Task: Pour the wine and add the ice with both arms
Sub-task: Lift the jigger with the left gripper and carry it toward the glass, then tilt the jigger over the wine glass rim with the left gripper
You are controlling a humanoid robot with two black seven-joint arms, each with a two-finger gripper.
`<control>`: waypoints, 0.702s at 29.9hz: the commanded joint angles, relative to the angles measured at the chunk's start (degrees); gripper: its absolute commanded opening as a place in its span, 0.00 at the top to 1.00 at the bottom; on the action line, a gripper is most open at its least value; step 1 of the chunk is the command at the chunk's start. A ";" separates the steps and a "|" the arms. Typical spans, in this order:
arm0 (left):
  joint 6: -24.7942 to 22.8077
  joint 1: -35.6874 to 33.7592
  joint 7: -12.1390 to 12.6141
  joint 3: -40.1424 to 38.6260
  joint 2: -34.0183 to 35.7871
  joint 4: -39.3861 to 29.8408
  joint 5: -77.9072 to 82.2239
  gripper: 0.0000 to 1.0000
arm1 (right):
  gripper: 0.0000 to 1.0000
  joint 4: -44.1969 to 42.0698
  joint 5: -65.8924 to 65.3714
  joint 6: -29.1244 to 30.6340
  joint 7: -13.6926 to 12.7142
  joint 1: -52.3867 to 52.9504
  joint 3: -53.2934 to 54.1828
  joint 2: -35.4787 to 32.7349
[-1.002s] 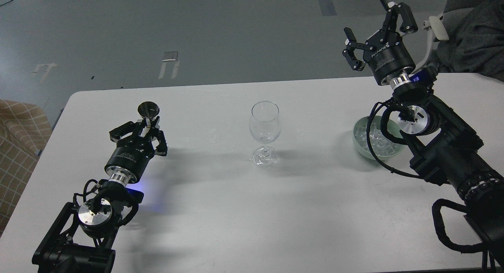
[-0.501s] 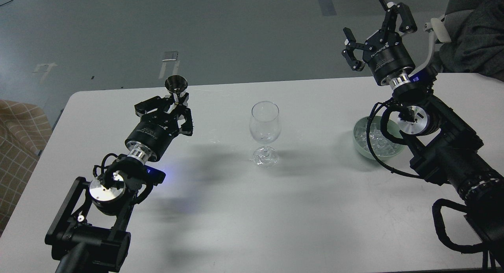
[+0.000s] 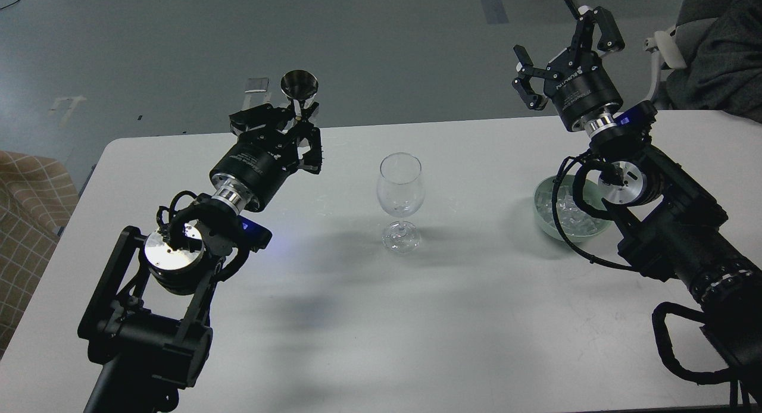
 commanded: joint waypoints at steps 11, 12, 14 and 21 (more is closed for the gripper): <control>1.84 -0.05 -0.65 4.31 -1.81 -0.69 7.27 1.00 | 0.00 0.01 0.01 -0.01 0.00 -0.17 -0.03 -0.09; 1.93 -0.05 -0.65 4.83 -1.81 -0.69 8.23 1.00 | 0.00 0.01 0.01 -0.01 0.00 -0.17 -0.03 -0.09; 2.54 -0.05 -0.56 5.10 -1.81 -0.69 9.21 1.00 | 0.00 0.01 0.01 -0.01 0.00 -0.17 -0.03 -0.09; 3.51 -0.05 -0.82 6.50 -1.99 -0.78 9.30 1.00 | 0.00 0.01 0.01 -0.01 0.00 -0.26 -0.12 -0.09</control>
